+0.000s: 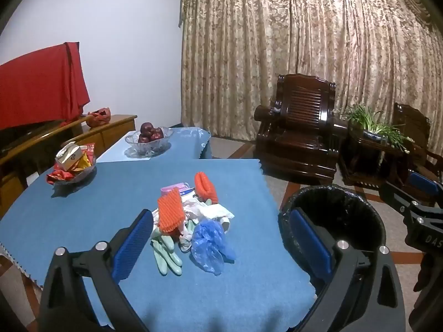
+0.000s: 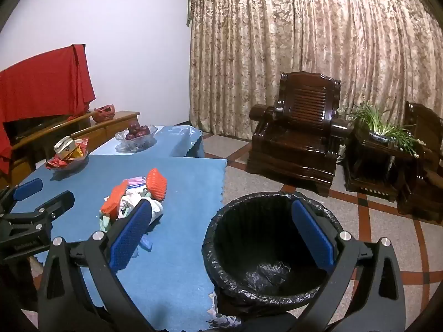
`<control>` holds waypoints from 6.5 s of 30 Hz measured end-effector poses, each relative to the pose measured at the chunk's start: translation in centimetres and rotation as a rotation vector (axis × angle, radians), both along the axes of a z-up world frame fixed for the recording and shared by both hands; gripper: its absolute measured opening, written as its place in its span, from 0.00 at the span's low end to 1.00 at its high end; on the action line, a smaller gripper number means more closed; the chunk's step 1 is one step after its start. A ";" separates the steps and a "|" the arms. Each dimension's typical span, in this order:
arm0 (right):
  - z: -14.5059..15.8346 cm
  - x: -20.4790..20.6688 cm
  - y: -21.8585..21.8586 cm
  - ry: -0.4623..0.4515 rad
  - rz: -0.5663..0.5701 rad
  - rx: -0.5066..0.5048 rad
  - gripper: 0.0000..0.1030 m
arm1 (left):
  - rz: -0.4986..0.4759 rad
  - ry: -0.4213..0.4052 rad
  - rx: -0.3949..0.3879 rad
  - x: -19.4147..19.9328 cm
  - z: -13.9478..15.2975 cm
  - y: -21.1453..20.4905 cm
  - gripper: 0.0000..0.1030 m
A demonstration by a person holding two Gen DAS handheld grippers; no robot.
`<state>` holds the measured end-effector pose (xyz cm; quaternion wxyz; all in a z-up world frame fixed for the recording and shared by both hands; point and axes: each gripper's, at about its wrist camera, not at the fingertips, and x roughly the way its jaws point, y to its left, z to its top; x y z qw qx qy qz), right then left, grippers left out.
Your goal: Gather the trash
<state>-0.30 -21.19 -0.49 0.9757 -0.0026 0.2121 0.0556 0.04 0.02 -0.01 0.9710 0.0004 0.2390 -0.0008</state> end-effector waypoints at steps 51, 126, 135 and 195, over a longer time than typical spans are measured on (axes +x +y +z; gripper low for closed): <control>-0.6 0.3 0.2 0.018 -0.001 -0.002 0.95 | 0.001 0.000 0.007 0.0 0.0 0.0 0.94; -15.2 13.7 18.4 0.269 0.317 -0.048 0.76 | 0.204 0.122 0.008 5.7 -11.4 13.0 0.94; -18.7 15.6 20.4 0.398 0.395 -0.040 0.39 | 0.193 0.170 -0.015 7.3 -13.2 14.2 0.88; -6.7 11.8 17.1 0.137 0.500 0.060 0.04 | 0.014 0.040 -0.118 9.8 -6.5 10.8 0.05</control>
